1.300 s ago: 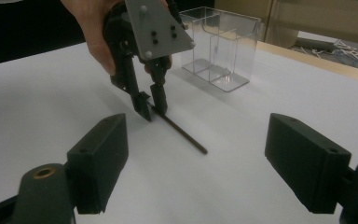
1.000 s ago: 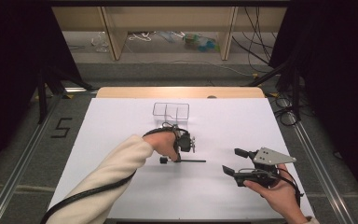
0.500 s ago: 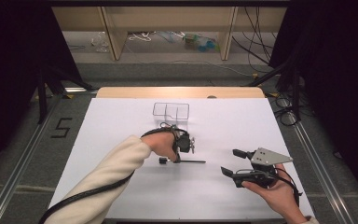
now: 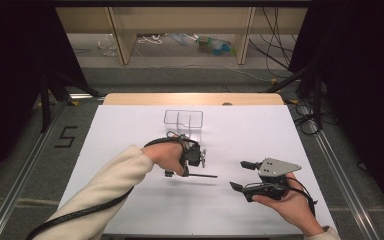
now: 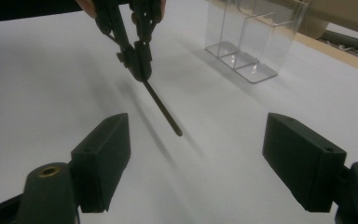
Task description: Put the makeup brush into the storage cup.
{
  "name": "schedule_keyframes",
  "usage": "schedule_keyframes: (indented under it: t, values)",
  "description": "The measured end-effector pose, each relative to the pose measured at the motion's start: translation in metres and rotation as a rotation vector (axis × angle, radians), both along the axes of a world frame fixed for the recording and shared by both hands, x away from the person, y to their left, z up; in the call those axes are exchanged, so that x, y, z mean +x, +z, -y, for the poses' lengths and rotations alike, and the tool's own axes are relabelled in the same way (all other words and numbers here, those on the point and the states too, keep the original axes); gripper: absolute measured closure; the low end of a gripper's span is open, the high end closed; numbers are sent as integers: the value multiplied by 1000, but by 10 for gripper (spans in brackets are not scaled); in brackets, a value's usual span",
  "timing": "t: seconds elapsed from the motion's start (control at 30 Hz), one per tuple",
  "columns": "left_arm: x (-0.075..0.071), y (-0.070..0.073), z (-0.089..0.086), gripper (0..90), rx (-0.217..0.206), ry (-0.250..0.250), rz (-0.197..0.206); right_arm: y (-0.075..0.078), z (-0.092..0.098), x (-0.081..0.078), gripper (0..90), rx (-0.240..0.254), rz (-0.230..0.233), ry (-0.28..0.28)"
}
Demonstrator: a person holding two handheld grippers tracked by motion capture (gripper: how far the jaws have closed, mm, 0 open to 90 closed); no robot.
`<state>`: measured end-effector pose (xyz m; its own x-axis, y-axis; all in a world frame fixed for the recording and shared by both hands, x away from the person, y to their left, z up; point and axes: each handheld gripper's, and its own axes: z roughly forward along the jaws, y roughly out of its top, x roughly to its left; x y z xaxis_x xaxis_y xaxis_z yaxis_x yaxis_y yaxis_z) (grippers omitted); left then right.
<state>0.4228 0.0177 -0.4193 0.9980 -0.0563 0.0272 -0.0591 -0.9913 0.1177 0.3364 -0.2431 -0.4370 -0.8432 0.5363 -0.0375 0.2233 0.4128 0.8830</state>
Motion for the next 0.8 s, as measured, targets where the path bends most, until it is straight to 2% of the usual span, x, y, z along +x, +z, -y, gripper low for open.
schedule_keyframes:
  t: [0.2,0.37,0.4,0.47,0.57,0.6,0.63,0.67,0.73,0.8]
  values:
    - [-13,9,-3,858,11,-18,-4,-1,-17,7,325,-47,-25,84]
    - [-26,15,-1,858,11,-45,-11,-7,-37,13,373,-97,-60,179]
    - [-28,16,1,858,-7,-72,-19,-8,-41,13,380,-108,-69,194]
    - [-33,19,1,858,4,-56,-18,-10,-48,13,410,-131,-89,223]
    - [-37,22,3,858,-2,-77,-16,-12,-57,14,440,-134,-107,252]
    - [-40,22,4,858,-19,-53,-27,-13,-58,15,447,-140,-112,259]
    - [-38,25,4,858,10,-79,-13,-13,-60,15,457,-140,-113,265]
    - [-39,26,5,858,16,-81,-11,-13,-61,15,463,-141,-118,274]
    - [-41,26,6,858,-1,-81,-23,-15,-64,16,482,-142,-121,281]
    - [-42,27,7,858,2,-84,-19,-15,-66,16,495,-147,-129,289]
